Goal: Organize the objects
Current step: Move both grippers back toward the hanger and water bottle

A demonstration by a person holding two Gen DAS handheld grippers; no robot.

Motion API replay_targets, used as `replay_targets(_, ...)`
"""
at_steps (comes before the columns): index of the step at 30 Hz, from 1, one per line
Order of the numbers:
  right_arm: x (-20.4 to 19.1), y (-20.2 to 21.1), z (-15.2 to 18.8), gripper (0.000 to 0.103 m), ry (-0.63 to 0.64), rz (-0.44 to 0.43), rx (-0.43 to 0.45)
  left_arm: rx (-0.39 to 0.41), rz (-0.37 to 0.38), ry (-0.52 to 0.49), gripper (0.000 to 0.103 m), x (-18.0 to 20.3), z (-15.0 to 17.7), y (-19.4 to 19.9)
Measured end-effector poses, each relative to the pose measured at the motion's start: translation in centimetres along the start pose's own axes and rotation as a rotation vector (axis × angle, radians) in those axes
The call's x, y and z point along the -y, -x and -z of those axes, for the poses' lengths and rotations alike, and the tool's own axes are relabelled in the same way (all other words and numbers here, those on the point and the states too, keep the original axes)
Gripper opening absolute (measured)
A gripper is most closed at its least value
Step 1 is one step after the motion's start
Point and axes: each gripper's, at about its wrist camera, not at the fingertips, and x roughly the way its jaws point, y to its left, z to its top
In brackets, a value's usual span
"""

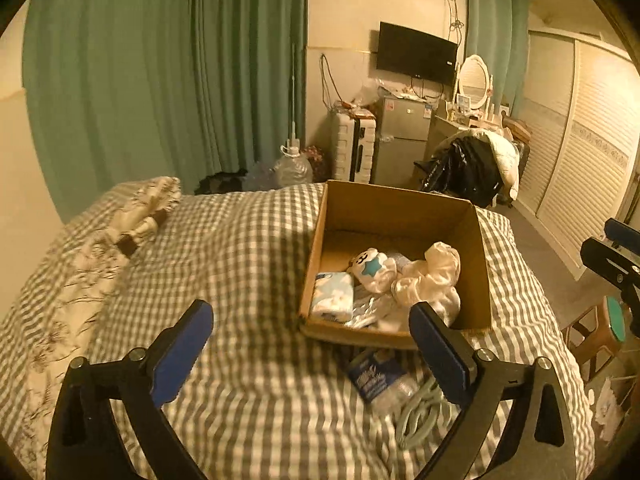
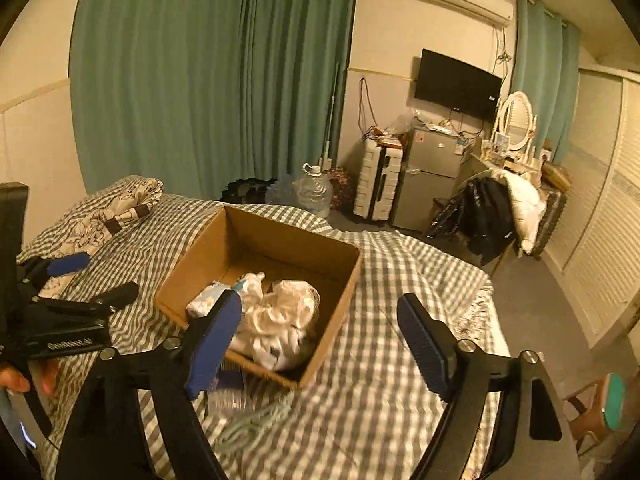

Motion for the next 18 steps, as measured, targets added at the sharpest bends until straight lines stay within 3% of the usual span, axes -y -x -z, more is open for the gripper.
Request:
replay_targets(9, -1.6, 4.9, 3.6, 0.092, -0.001, 0.057, -0.022, -0.015, -0.075, 0.016, 0.103, -0.9, 4.3, 2.5)
replay_targets(18, -3.7, 1.8, 9.3, 0.092, -0.004, 0.087, -0.144, -0.076, -0.104, 0.025, 0.103, -0.1, 9.6, -0.4)
